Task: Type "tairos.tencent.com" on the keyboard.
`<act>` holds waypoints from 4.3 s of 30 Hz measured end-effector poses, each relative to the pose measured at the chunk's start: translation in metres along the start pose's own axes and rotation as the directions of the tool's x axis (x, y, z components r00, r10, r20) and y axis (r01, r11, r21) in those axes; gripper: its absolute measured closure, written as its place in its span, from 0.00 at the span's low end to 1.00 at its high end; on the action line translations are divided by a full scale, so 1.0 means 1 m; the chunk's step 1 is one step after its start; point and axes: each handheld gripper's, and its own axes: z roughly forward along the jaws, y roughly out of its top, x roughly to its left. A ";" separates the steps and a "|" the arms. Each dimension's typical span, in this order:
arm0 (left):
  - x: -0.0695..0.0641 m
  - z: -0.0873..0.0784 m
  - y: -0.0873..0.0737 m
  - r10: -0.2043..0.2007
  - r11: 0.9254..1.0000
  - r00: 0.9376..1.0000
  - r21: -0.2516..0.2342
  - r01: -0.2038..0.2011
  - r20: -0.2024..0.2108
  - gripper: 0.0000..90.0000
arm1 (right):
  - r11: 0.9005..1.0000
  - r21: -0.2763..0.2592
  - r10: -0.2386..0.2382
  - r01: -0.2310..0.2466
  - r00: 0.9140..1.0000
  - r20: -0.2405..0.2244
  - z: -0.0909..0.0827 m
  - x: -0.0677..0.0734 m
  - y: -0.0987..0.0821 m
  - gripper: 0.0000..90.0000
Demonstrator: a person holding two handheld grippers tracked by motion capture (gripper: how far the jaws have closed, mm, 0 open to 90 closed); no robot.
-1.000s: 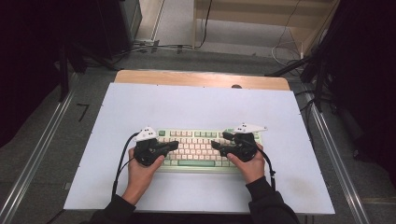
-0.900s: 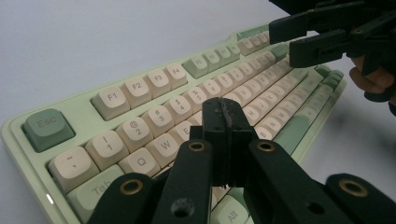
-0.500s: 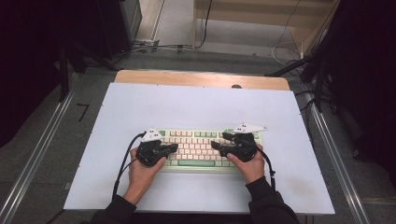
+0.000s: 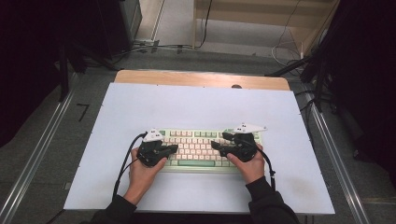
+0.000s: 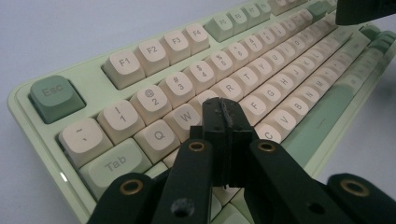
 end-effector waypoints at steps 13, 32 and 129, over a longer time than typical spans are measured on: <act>0.000 -0.001 0.001 -0.006 1.000 0.999 -0.017 0.006 0.033 1.00 | 1.000 0.000 -0.003 0.003 1.000 0.003 0.000 0.000 0.000 0.38; 0.007 -0.016 0.002 -0.088 0.972 0.996 -0.221 0.086 -0.001 0.44 | 1.000 -0.002 0.011 -0.011 1.000 -0.007 0.001 -0.004 -0.002 0.38; 0.007 -0.017 -0.003 -0.109 0.972 0.993 -0.213 0.099 -0.034 0.33 | 1.000 -0.029 0.005 -0.005 1.000 -0.030 -0.026 -0.001 -0.023 0.58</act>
